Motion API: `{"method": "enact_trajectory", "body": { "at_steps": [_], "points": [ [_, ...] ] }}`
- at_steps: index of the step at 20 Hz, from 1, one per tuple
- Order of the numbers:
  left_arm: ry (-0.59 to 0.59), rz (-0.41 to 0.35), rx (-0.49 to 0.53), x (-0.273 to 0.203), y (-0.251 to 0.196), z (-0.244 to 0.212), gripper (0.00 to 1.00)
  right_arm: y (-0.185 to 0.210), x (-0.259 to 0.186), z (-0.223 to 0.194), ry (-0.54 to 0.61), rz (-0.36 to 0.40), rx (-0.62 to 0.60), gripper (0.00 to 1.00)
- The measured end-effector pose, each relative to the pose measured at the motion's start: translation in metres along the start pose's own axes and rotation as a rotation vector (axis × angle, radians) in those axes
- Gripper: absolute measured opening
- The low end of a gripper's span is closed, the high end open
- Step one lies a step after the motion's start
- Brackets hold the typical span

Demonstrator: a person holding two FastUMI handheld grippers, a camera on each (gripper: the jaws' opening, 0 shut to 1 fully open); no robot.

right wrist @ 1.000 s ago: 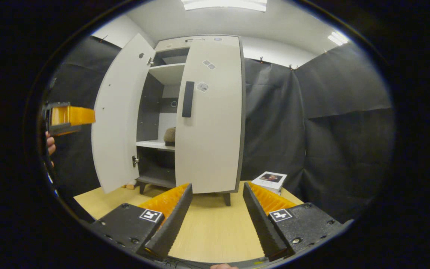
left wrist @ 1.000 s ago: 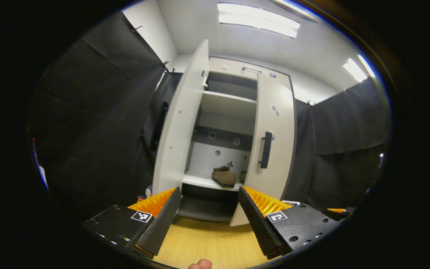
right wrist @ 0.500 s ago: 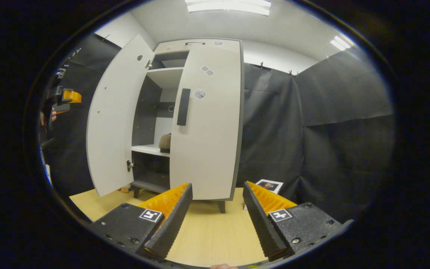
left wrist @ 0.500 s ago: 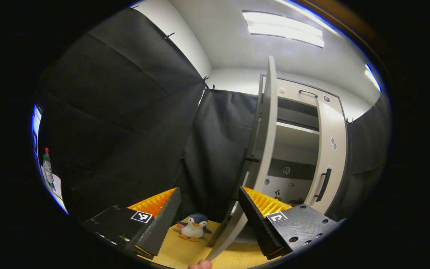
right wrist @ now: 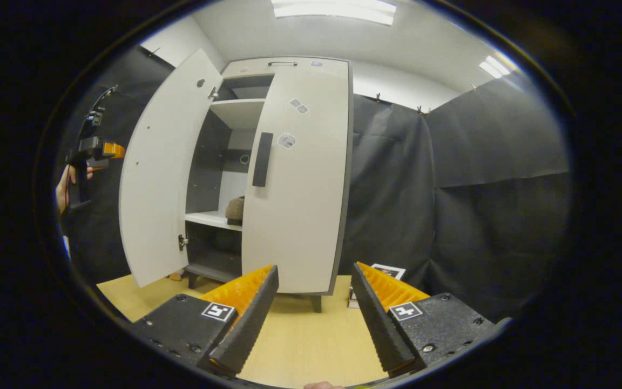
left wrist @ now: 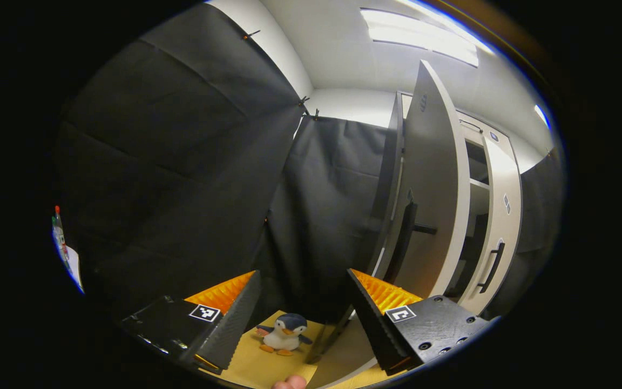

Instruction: Grab one shoe with the right hand and put it into the shoe cabinet, grab the other shoe with the left hand and put it into the shoe cabinet; then close the right door with the right hand and the left door with the left hand.

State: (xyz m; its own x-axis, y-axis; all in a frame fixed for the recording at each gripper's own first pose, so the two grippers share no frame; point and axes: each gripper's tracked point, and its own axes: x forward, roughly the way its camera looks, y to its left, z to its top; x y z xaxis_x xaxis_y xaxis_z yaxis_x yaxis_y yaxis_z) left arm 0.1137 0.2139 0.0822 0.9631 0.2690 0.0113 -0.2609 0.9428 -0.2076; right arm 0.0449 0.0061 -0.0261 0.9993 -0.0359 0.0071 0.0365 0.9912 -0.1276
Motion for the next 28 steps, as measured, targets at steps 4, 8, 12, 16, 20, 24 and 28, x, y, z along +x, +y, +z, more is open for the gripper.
{"method": "enact_trajectory", "body": {
  "at_steps": [4, 8, 12, 16, 20, 24, 28],
  "points": [
    [0.020, -0.028, 0.014, 0.009, -0.005, -0.004, 0.95, 0.007, 0.005, 0.004, -0.007, 0.014, 0.006, 0.90],
    [0.030, -0.044, 0.001, 0.013, -0.007, -0.006, 0.94, 0.016, 0.009, 0.006, -0.014, 0.032, -0.009, 0.90],
    [0.037, -0.035, 0.014, 0.011, -0.010, -0.008, 0.94, 0.019, 0.011, 0.005, -0.014, 0.046, 0.000, 0.90],
    [0.029, -0.040, 0.049, 0.007, -0.019, -0.009, 0.93, 0.018, 0.011, 0.002, -0.012, 0.044, 0.002, 0.90],
    [0.038, -0.065, 0.028, 0.003, -0.028, -0.008, 0.93, 0.014, 0.010, -0.001, -0.009, 0.035, 0.000, 0.90],
    [0.056, -0.145, 0.011, -0.001, -0.062, -0.015, 0.93, 0.009, 0.011, 0.001, -0.015, 0.024, 0.003, 0.90],
    [0.052, -0.194, 0.030, -0.007, -0.096, -0.022, 0.92, 0.005, 0.012, 0.000, -0.015, 0.006, 0.000, 0.90]
  ]
}}
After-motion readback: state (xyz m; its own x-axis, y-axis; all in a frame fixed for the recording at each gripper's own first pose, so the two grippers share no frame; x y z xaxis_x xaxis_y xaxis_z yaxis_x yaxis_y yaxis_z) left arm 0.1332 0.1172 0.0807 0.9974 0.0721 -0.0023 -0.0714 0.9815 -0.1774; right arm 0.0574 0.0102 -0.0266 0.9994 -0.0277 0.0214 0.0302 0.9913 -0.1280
